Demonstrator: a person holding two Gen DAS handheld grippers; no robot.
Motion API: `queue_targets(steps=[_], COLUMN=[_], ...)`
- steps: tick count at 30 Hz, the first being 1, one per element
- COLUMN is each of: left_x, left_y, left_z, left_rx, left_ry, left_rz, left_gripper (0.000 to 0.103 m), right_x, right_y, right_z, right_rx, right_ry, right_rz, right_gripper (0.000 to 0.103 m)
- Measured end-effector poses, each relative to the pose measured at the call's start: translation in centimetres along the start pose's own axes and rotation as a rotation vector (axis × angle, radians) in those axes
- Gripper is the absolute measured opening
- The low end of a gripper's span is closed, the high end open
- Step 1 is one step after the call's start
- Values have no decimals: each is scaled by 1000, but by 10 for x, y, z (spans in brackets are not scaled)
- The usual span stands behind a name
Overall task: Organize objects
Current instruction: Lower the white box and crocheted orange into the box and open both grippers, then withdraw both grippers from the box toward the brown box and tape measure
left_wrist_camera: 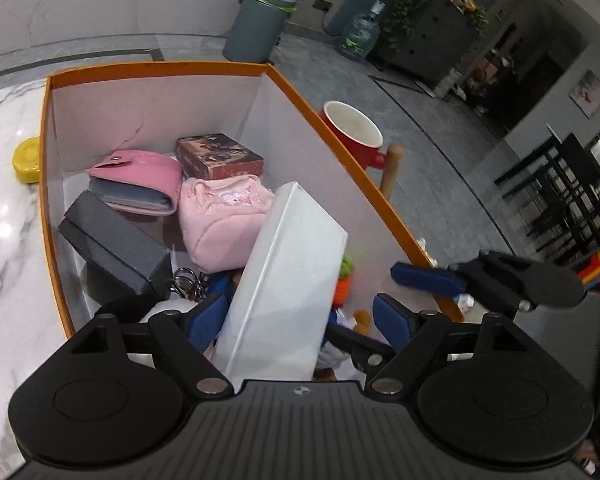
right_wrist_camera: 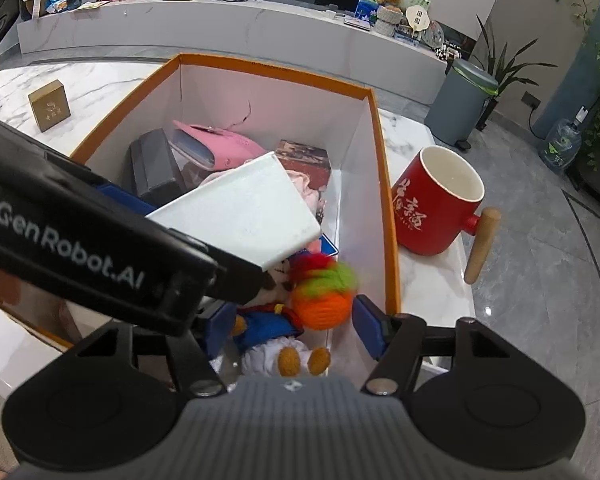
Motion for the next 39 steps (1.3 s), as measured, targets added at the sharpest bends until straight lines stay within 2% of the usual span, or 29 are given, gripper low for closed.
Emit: queue_targets(steps=[2, 4, 8, 12, 18, 22, 29, 33, 39], left_x=[0, -3, -13, -29, -19, -7, 22, 44, 83], left_y=[2, 3, 4, 6, 8, 6, 0, -4, -5], left_z=[3, 2, 3, 3, 9, 10, 13, 10, -7], left_rx=[-24, -1, 9, 16, -19, -33, -61, -67, -50], left_ry=[9, 34, 65, 63, 46, 43, 32, 24, 3], left_rz=[-12, -42, -79, -114, -66, -56, -15, 21, 74], left_gripper=[95, 95, 103, 103, 103, 103, 103, 103, 103], right_x=[3, 6, 11, 19, 29, 37, 58, 71, 91], right_y=[-1, -2, 3, 6, 8, 5, -8, -16, -31], right_z=[1, 0, 0, 2, 0, 0, -6, -15, -35], right_rx=[1, 18, 53, 47, 78, 91, 99, 173, 220], right_ry=[13, 24, 33, 16, 0, 20, 29, 3, -8], right_rz=[10, 9, 5, 5, 15, 37, 66, 71, 101], right_gripper=[69, 71, 70, 71, 72, 82, 83, 83, 86])
Point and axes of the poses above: each gripper's, at about its wrist camera, not at the fingertips, and x roughly against the way its jaws point, z to its right, y to its underside, the point moved 7 cm from there along -x, roughly the way its jaws point, and after that the axes turned 5 degrees about -z, right-handed, at the moved point
